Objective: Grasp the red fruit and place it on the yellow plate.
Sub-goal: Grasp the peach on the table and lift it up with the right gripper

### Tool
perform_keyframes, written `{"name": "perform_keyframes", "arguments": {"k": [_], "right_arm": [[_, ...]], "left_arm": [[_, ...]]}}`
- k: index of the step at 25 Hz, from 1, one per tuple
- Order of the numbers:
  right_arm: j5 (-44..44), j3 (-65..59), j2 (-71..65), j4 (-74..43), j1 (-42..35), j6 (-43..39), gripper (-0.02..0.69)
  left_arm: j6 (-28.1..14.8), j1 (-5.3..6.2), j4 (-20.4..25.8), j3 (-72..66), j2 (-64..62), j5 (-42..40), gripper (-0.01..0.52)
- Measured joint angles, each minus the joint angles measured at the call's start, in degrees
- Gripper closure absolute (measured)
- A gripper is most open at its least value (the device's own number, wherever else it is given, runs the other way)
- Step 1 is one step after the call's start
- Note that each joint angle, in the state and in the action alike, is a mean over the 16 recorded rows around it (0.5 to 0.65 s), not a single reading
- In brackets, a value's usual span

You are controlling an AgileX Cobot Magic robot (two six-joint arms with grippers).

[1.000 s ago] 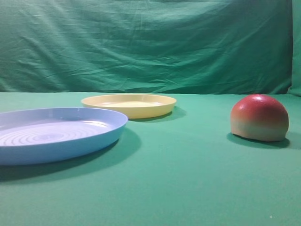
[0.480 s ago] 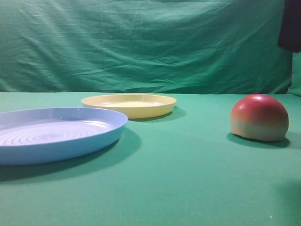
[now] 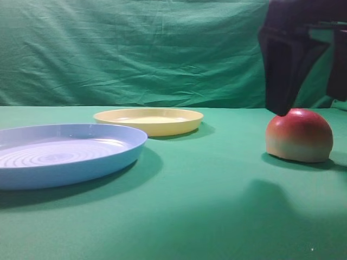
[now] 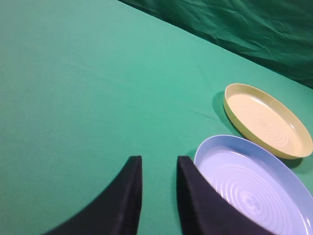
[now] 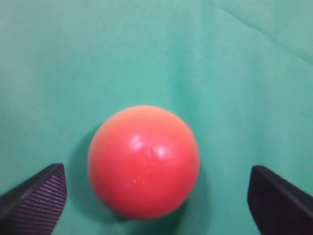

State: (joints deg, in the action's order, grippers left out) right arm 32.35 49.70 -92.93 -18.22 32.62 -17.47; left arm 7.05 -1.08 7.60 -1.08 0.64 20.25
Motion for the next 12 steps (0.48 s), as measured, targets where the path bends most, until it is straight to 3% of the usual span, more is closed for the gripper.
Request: {"name": "perform_keyframes", "arguments": {"k": [5,12], "right_arm": [[-2.67,0.09,-2.98,-0.58,-0.16,-0.93,0.114],[-3.95,2.89,-5.23,-0.01,-0.18,-0.99,0.29]], "left_arm": [[0.0,0.0,0.0,0.0,0.0,0.0,0.357],[0.0,0.0,0.0,0.0,0.0,0.0,0.357]]}}
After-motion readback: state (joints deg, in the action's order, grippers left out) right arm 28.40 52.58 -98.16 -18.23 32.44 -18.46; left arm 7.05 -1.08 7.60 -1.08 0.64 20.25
